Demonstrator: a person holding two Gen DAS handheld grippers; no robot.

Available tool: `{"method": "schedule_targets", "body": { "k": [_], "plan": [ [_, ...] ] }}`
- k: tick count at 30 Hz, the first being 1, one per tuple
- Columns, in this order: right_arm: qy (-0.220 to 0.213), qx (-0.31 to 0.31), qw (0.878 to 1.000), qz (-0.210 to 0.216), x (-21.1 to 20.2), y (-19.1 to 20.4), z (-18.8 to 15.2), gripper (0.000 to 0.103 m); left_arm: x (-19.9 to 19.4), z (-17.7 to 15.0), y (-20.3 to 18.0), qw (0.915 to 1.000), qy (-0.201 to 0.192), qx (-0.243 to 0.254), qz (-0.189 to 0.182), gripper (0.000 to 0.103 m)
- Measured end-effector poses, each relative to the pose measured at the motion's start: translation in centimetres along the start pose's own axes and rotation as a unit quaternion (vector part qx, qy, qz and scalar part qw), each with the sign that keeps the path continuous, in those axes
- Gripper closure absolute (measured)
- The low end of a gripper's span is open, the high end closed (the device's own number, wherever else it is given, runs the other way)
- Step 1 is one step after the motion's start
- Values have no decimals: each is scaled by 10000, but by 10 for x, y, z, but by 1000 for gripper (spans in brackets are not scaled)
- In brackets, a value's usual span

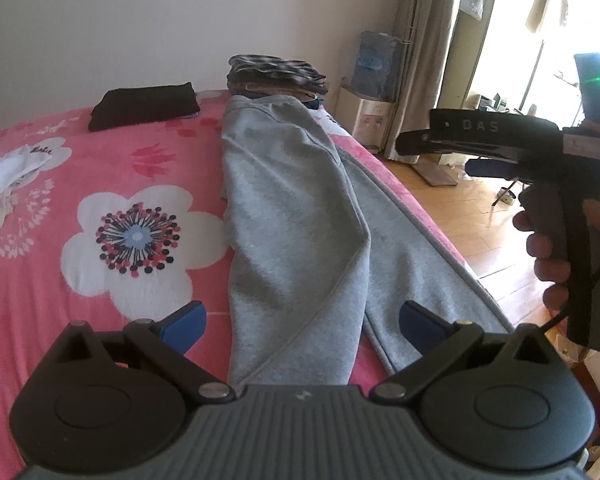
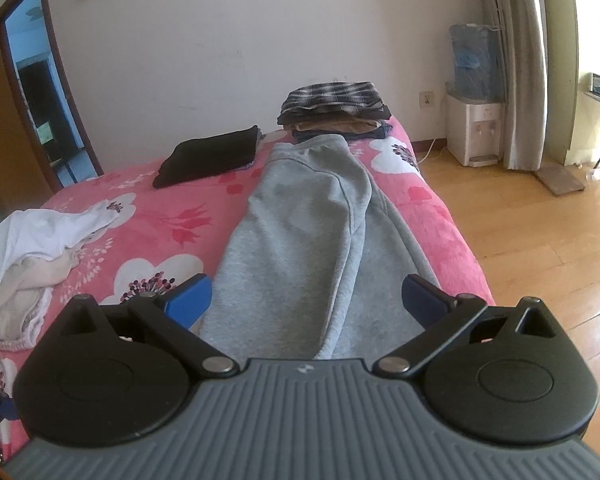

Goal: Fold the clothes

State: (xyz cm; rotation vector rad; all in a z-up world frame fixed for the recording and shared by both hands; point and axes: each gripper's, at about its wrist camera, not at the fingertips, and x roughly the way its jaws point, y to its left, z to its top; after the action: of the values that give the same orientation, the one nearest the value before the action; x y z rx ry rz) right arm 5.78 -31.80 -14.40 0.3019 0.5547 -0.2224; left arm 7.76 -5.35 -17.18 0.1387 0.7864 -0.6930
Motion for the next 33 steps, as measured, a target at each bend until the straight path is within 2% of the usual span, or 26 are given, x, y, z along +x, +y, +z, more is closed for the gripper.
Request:
{"method": "schedule_targets", "body": {
  "k": [6,10,15,18,23,28,33],
  "plan": [
    [66,64,10000,3,0,-5,-1,1,0,0,5,9999,-43,-125,50,0],
    [175,108,9997,126,3,-9,-2,1,-1,-3,4,9999,-144,-7,60,0],
    [316,161,9993,107,10,-16,-2,1,7,-12,3,10000,30,79,23,0],
    [462,450,9979,105,17,-28,-4,1,16,-20,1,9996,219,164,-39,0],
    [706,701,9949,152,34,-44,-7,1,29,-29,-9,9977,384,545,-119,1],
    [882,591,9941,234,61,-47,-7,1,38,-33,-19,9930,272,1140,-129,11],
    [1136,402,9922,307,96,-45,-6,2,56,-27,-14,9910,321,1276,-247,21]
  ]
}}
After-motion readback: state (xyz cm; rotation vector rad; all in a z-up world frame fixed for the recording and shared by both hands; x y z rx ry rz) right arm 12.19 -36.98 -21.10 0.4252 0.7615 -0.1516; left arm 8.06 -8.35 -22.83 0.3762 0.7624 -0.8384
